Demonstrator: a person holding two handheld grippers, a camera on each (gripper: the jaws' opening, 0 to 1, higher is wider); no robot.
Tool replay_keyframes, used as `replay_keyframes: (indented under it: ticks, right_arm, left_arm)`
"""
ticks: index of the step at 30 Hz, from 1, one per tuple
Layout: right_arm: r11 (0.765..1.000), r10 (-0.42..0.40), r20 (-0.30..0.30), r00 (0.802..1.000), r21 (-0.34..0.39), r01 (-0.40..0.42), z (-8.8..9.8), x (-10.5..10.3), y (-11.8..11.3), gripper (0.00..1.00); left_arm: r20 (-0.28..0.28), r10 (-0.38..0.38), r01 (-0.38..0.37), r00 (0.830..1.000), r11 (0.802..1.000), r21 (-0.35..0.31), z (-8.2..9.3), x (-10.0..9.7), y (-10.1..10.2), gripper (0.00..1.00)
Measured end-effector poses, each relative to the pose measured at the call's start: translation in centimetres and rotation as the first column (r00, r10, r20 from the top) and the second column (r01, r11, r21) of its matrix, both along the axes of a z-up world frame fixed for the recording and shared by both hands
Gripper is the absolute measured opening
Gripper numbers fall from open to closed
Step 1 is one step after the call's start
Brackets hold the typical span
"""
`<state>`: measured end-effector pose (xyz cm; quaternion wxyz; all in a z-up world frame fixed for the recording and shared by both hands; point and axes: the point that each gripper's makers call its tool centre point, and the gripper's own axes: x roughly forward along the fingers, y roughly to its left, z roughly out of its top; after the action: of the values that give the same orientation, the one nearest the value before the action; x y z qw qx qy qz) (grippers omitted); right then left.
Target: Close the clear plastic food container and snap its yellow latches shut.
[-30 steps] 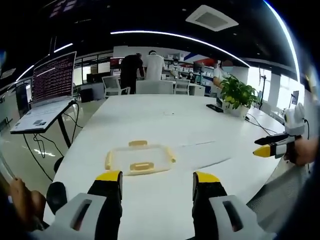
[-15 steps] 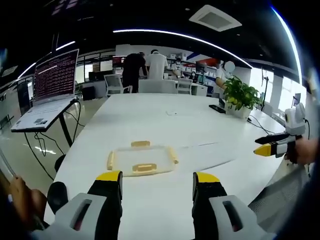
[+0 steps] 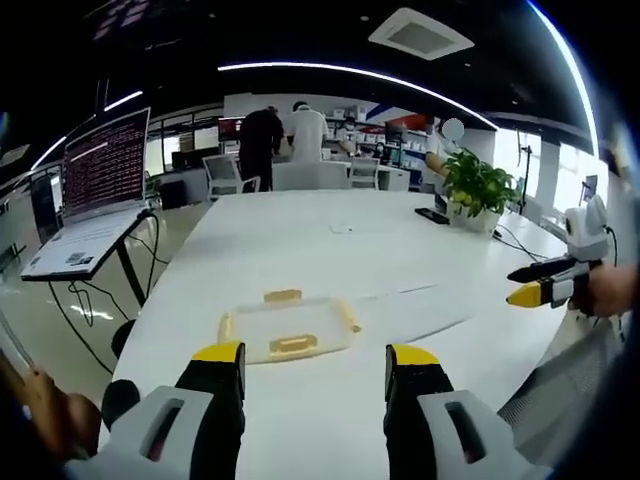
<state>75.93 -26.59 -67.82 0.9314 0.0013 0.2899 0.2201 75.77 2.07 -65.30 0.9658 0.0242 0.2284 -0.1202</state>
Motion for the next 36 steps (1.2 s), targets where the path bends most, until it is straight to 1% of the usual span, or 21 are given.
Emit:
replay_keyframes:
  ticks: [2, 7, 12, 21, 25, 28, 31, 36]
  right_arm:
    - [1.000, 0.019, -0.017, 1.000, 0.019, -0.019, -0.1, 0.2, 0.5, 0.61]
    - [0.997, 0.081, -0.033, 0.996, 0.013, -0.080, 0.0, 0.7, 1.8, 0.60]
    - [0.990, 0.140, -0.026, 0.990, 0.001, -0.140, 0.6, 1.7, 3.3, 0.60]
    - [0.982, 0.188, -0.006, 0.982, 0.010, -0.188, 1.8, 3.9, 5.4, 0.60]
    - [0.976, 0.216, -0.011, 0.976, 0.003, -0.216, 1.8, 4.5, 6.2, 0.60]
    - [0.966, 0.260, -0.026, 0.965, -0.002, -0.260, 1.4, 4.9, 7.2, 0.59]
    - [0.954, 0.298, -0.031, 0.954, -0.016, -0.298, 1.3, 5.3, 8.1, 0.59]
    - [0.930, 0.364, -0.016, 0.931, -0.041, -0.364, 1.6, 6.0, 9.9, 0.60]
  left_arm:
    - [-0.001, -0.004, 0.004, 1.000, 1.000, 0.001, 0.0, 0.2, 0.2, 0.51]
    - [-0.002, -0.032, 0.032, 0.999, 0.999, 0.013, 0.0, 0.7, 0.7, 0.49]
    - [-0.008, -0.061, 0.061, 0.998, 0.998, 0.032, -0.1, 1.5, 1.5, 0.49]
    - [-0.019, -0.097, 0.098, 0.995, 0.993, 0.064, -0.2, 3.1, 2.9, 0.49]
    - [-0.029, -0.124, 0.126, 0.992, 0.990, 0.068, -0.4, 3.6, 3.0, 0.49]
    - [-0.044, -0.162, 0.165, 0.986, 0.984, 0.068, -0.8, 3.9, 2.9, 0.50]
    - [-0.056, -0.197, 0.201, 0.979, 0.976, 0.081, -1.2, 4.4, 3.0, 0.49]
    - [-0.060, -0.223, 0.228, 0.973, 0.969, 0.096, -1.1, 5.4, 3.4, 0.49]
